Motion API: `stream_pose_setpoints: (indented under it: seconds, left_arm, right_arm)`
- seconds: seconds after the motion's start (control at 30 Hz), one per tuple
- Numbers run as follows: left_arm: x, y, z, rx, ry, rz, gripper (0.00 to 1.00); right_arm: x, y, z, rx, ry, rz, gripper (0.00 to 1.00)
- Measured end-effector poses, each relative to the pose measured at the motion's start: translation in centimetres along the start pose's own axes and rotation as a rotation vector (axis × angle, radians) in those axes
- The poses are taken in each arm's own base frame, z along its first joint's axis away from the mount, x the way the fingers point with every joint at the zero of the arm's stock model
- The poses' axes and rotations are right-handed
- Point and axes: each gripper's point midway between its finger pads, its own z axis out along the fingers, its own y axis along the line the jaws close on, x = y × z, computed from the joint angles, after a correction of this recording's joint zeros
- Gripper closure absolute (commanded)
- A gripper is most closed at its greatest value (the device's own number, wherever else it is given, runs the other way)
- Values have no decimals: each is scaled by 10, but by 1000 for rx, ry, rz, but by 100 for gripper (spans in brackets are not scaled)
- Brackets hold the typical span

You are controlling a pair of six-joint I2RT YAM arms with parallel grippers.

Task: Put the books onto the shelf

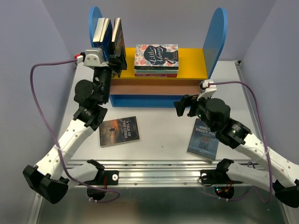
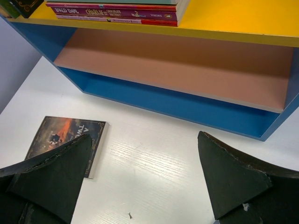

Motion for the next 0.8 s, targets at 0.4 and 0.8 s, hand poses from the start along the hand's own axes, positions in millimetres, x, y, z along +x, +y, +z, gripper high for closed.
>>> stream_pose_setpoints:
  seconds: [0.4, 0.8]
  left_arm:
    - [-106, -51, -14, 293, -210, -164, 1]
    - [-14, -110, 41, 352, 69, -166, 1]
  right_arm:
    - [2, 2, 1, -9, 7, -5, 0]
    - [2, 1, 1, -8, 8, -10, 0]
